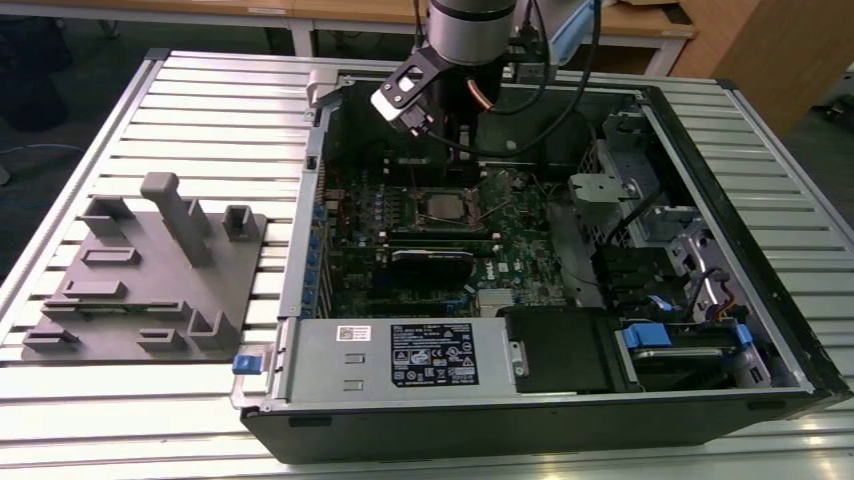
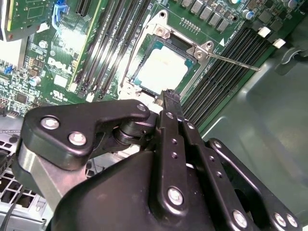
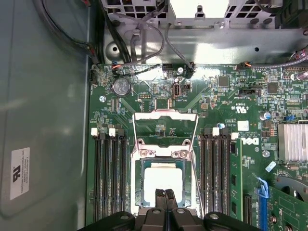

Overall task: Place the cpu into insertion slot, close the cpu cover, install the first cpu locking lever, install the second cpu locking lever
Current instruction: 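Close the cpu cover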

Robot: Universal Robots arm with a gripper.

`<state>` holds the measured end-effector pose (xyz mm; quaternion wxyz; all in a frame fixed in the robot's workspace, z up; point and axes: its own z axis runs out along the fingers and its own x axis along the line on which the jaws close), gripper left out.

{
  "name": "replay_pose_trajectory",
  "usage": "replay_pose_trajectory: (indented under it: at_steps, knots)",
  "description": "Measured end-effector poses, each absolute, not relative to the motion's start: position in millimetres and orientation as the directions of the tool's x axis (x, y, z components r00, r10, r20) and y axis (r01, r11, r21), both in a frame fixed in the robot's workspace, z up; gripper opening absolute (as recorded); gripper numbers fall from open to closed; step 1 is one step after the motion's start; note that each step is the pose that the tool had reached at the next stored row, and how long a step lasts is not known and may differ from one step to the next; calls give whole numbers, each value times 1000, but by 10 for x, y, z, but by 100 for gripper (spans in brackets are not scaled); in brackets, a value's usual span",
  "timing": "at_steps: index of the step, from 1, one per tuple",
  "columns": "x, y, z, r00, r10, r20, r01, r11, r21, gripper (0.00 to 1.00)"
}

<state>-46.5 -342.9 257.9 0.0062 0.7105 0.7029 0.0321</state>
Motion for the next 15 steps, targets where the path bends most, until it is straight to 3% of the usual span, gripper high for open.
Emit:
replay_pose_trajectory:
  at_steps: [15]
  knots:
    - [-261,-3429,2579,10,999,37,998,-12,54,11]
